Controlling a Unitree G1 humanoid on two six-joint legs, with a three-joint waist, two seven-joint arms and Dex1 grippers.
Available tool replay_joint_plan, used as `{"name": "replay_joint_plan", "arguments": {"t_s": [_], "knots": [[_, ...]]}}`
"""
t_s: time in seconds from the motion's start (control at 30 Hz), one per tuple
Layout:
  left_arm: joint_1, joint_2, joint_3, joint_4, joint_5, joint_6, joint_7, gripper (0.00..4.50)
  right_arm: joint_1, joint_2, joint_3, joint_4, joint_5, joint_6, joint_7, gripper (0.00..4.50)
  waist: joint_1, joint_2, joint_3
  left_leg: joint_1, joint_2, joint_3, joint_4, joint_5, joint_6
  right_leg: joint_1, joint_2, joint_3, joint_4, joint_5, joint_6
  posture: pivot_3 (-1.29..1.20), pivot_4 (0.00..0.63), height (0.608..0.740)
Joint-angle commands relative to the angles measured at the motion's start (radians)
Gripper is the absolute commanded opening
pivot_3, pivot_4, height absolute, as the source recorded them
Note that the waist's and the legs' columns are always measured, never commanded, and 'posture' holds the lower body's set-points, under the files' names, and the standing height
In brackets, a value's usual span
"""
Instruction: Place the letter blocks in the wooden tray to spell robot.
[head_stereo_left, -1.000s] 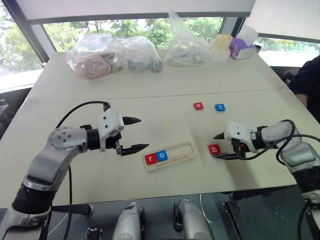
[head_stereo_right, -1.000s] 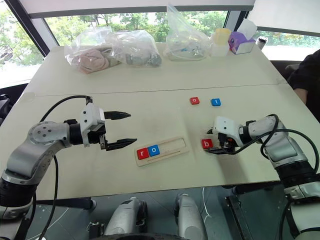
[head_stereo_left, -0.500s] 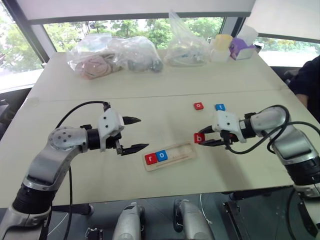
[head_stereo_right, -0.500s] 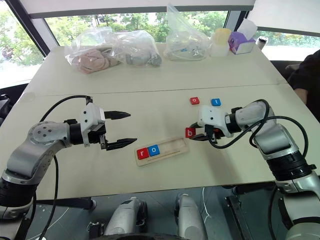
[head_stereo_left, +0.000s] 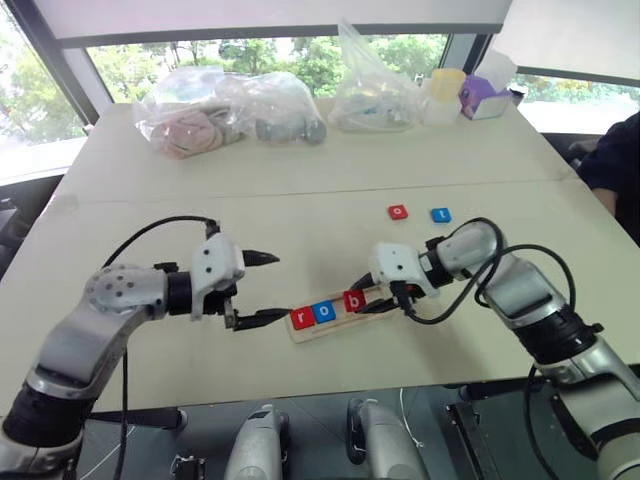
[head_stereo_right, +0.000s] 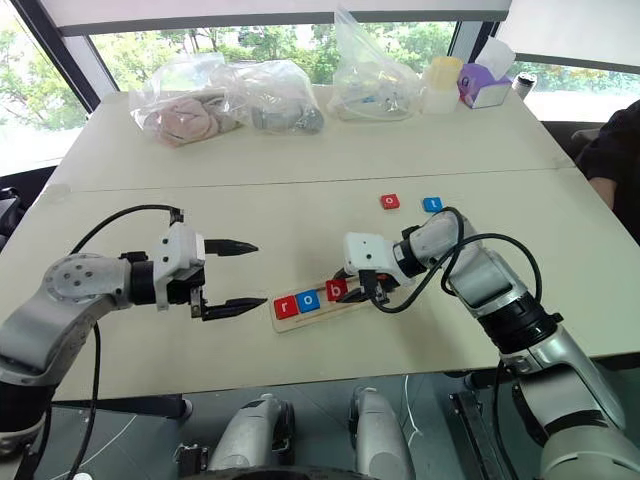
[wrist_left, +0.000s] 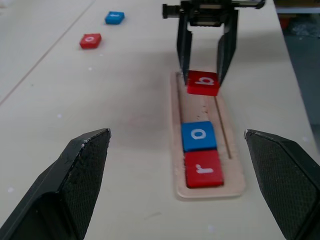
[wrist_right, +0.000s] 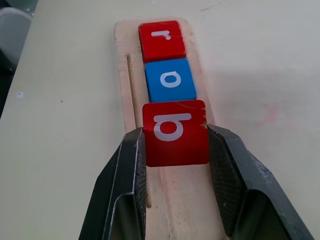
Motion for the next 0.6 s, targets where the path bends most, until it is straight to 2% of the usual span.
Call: {"name": "replay_joint_plan", "arguments": {"t_s": [0.03,0.6], "knots": [[0.026,0.037,0.04,-0.052,-0.012,-0.002,-0.015,4.5,-0.026,0.011,-0.003,0.015,-0.009,-0.032,0.01,1.13,0.001,0.0,0.0,0.0,0.0,0.0,0.0,0.0,0.0,0.0,0.0,0.0,0.0,0.0,0.001,0.0,0.15,0.74],[0.028,0.045,0.045,-0.059,-0.009,-0.002,0.003,4.5,-0.033,0.077,0.016,0.08,-0.044,-0.067,0.018,1.13,0.0,0.0,0.0,0.0,0.0,0.001,0.0,0.0,0.0,0.0,0.0,0.0,0.0,0.0,0.0,0.0,0.15,0.74]]}}
